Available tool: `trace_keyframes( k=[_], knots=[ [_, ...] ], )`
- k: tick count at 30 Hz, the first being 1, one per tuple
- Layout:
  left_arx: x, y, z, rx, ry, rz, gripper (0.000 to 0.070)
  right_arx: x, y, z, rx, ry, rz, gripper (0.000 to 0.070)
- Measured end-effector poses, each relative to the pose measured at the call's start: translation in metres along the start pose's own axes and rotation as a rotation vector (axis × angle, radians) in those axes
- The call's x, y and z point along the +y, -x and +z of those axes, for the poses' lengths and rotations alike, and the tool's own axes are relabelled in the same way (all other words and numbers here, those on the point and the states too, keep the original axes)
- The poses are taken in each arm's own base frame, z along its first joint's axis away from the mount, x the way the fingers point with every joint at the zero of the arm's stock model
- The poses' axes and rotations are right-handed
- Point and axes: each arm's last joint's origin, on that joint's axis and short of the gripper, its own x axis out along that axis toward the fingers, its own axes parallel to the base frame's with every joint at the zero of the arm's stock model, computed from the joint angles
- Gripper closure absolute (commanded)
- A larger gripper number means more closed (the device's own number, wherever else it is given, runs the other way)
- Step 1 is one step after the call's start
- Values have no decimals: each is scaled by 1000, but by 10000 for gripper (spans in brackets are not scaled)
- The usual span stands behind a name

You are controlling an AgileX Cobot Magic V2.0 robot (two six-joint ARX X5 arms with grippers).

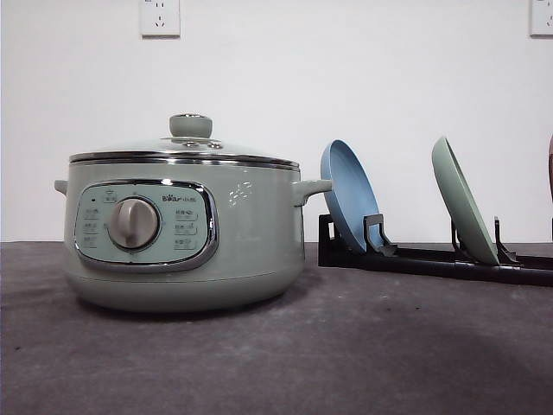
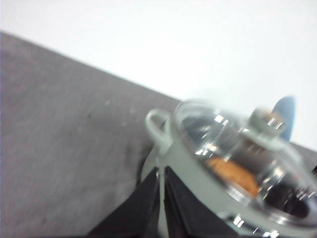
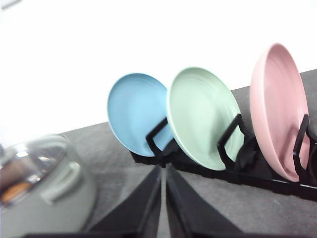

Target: Transfer potato from steamer to green plate

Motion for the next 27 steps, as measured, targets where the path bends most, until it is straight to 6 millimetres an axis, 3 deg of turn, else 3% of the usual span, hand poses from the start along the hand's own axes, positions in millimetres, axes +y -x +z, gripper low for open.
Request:
trace_keyframes(
  k=[11,20,27],
  knots=[
    [-48,-11,93,124,-72,-131,691,35,5,73,173,4,108,696],
    [-81,-19,130,276,-148,-334,691,59,6,120,306,59,269,696],
    [-103,-21,148,438,-239,-500,691,68,7,137,383,128,374,696]
  ],
)
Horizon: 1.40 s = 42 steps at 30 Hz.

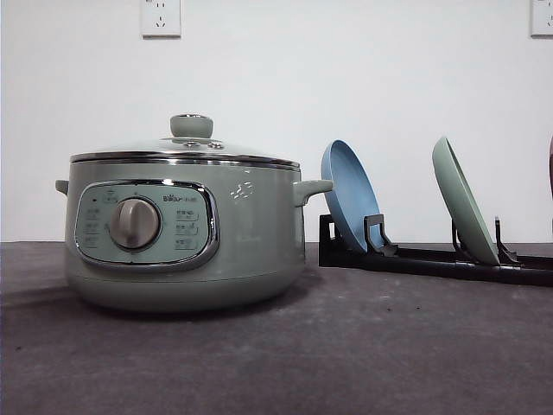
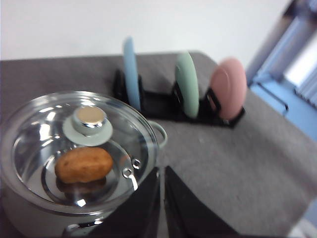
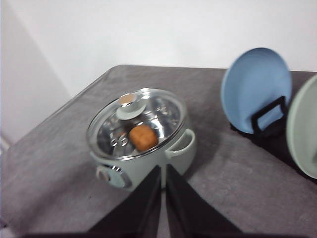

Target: Transfer potato from steamer to green plate

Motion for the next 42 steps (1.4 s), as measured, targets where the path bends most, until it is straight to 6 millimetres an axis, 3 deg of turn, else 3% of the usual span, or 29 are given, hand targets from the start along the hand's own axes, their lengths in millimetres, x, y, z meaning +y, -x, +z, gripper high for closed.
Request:
trace_keyframes(
  k=[13,15,17,22,23,25,27,42],
  knots=[
    [-11,0,13,-4,-108,-93,645,4,0,-1,46,61,46,680],
    [-10,-1,13,-3,-110,-93,570,4,0,-1,46,61,46,634],
    [-10,-1,13,0,-110,-92,473,4,0,-1,46,61,46,543],
    [-10,-1,13,0,-111,-92,48,4,0,-1,46,61,46,186],
    [-10,-1,13,0,-111,-92,2,4,0,-1,46,61,46,131],
    [-10,-1,13,0,-111,-92,0,4,0,-1,46,61,46,53],
    [-10,-1,13,1,-112,-93,0,4,0,-1,46,61,46,23],
    [-10,-1,11,15,-104,-91,0,1,-2,-1,54,-21,20,22]
  ],
)
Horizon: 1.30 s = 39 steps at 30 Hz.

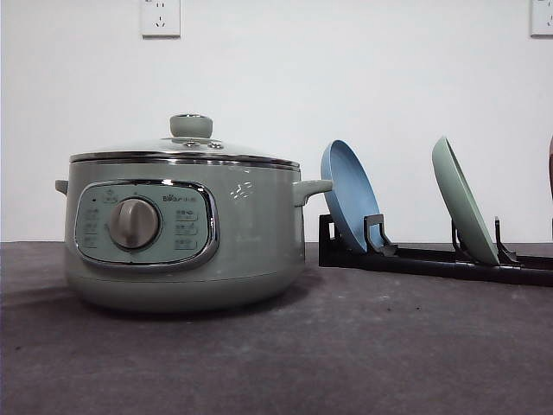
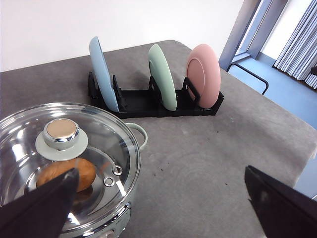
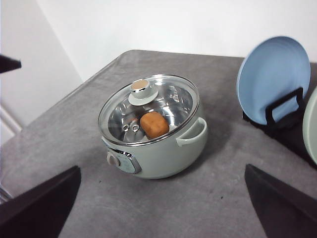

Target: Transfer potato from steamer to green plate

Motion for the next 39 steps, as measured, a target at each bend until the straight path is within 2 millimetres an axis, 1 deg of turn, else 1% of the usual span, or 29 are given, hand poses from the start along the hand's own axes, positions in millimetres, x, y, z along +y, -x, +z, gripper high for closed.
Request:
trace_keyframes(
  k=[4,8,11,16,25,28,30,33,35,37,39],
  knots=[
    [0,0,0,1,1,0,0,-10,-15,4,50,-83,-16,23],
    [0,0,0,1,1,0,0,-26,-38,10,122,-164,-55,23],
    [0,0,0,1,1,0,0,-41,-60,15,176,-212,-74,23],
    [0,-1,0,3,2,0,0,-71,-104,24,253,-271,-103,24],
    [4,-8,-3,54,28,2,0,-115,-168,61,253,-259,-237,25],
    [5,-9,-3,61,32,3,0,-130,-190,71,257,-261,-242,25],
    [5,-10,-3,64,34,3,0,-139,-204,75,261,-261,-261,27],
    [6,-11,-3,66,34,3,0,-154,-225,80,272,-264,-293,50],
    [6,-11,-3,65,34,3,0,-161,-235,83,276,-264,-312,60],
    [6,-11,-3,65,34,3,0,-168,-244,85,277,-263,-329,88],
    [6,-11,-3,66,34,3,0,-174,-252,85,278,-261,-351,91]
  ],
)
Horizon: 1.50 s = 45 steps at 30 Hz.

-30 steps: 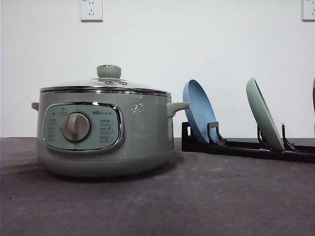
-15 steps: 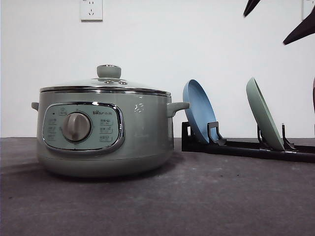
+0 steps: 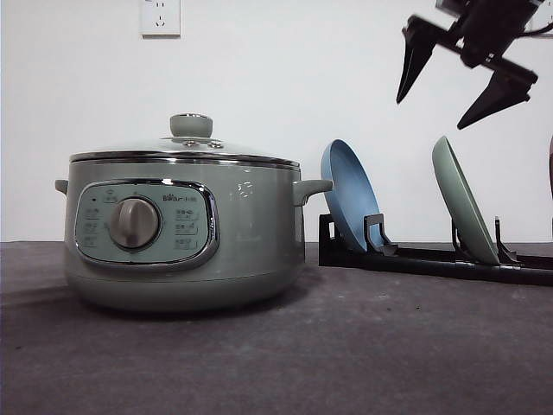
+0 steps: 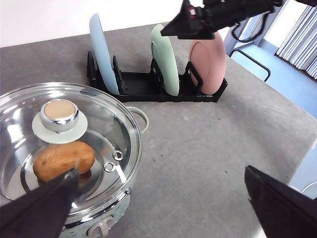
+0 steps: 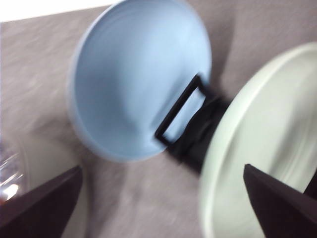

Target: Transfer potato from steamer to green plate

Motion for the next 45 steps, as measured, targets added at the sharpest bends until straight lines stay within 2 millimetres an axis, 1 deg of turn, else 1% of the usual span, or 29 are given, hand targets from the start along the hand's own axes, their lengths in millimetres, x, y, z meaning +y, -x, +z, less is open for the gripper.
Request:
trace_keyframes(
  k=[2,4,10,12,16,17,21,26,28,38,40,43,45],
  knots=[
    [0,0,0,0,0,0,0,-2,-6,2,-2,-2,-25,109],
    [0,0,0,0,0,0,0,-5,-12,3,-3,-4,-53,164],
    [0,0,0,0,0,0,0,-18,-22,2,4,-22,-83,267],
    [0,0,0,0,0,0,0,-21,-23,3,5,-34,-72,291],
    [0,0,0,0,0,0,0,-31,-28,4,10,-68,-40,302],
    [0,0,0,0,0,0,0,-33,-29,3,17,-79,-30,328],
    [0,0,0,0,0,0,0,-40,-34,2,29,-106,-25,495],
    [0,0,0,0,0,0,0,-43,-33,3,21,-111,-19,622],
    [0,0,0,0,0,0,0,-42,-33,4,19,-111,-18,690],
    [0,0,-1,6,3,0,0,-40,-33,3,37,-144,31,697],
    [0,0,-1,12,6,0,0,-39,-30,4,34,-157,36,697],
    [0,0,-1,13,7,1,0,-32,-17,7,10,-169,61,697],
    [0,0,-1,14,7,1,0,-24,1,12,-28,-162,83,697]
  ],
)
